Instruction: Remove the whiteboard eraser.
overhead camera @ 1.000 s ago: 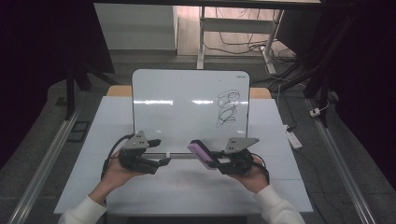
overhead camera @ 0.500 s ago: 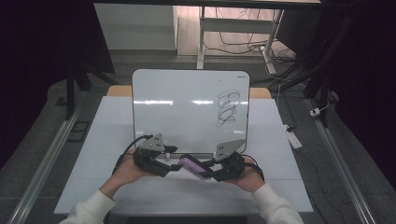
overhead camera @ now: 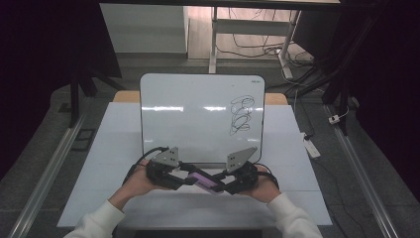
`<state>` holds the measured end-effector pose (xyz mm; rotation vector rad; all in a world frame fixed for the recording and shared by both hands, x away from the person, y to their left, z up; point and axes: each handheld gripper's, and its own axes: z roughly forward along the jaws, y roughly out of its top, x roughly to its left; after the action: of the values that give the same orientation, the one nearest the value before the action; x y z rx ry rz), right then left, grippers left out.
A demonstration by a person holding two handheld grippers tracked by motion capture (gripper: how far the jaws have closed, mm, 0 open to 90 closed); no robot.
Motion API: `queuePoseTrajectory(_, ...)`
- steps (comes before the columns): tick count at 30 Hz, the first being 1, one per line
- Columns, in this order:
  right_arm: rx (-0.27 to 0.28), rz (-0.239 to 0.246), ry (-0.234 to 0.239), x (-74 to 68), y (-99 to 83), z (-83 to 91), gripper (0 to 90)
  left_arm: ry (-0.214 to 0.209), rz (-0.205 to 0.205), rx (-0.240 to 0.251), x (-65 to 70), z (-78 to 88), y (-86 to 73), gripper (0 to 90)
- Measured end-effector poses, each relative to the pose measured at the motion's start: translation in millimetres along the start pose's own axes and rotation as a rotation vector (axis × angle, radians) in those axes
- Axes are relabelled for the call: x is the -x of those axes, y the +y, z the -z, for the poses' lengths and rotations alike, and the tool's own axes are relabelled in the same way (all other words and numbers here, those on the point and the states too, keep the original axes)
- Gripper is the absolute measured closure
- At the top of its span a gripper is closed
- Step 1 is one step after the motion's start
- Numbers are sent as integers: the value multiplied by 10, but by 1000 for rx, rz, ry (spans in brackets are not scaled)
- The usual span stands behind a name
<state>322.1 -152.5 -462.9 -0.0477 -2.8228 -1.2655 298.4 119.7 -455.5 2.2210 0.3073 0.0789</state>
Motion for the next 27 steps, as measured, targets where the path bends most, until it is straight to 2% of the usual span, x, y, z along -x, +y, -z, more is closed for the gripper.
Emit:
queuePoseTrajectory(5, -2, 6, 10, -7, 12, -11, 624, -15, 11, -6, 3, -33, 9, 490)
queuePoseTrajectory(8, -7, 5, 6, -6, 12, -11, 624, -22, 15, -5, -2, -40, 1, 517)
queuePoseTrajectory(12, -18, 2, 4, 4, 0, -19, 623, -10, 6, -16, 17, -51, 1, 565)
queuePoseTrajectory(15, -19, -4, -21, -2, -5, -29, 622, -10, 18, -10, 17, -47, 2, 593)
queuePoseTrajectory(19, 8, -3, -97, -28, -7, -6, 572, -23, 55, 20, 3, -32, 4, 631)
queuePoseTrajectory(24, 24, -18, -116, -35, -9, 12, 563, -26, 67, 31, 0, -29, -1, 641)
queuePoseTrajectory(27, 35, -26, -120, -30, -13, 15, 521, -22, 72, 33, -4, -16, -4, 646)
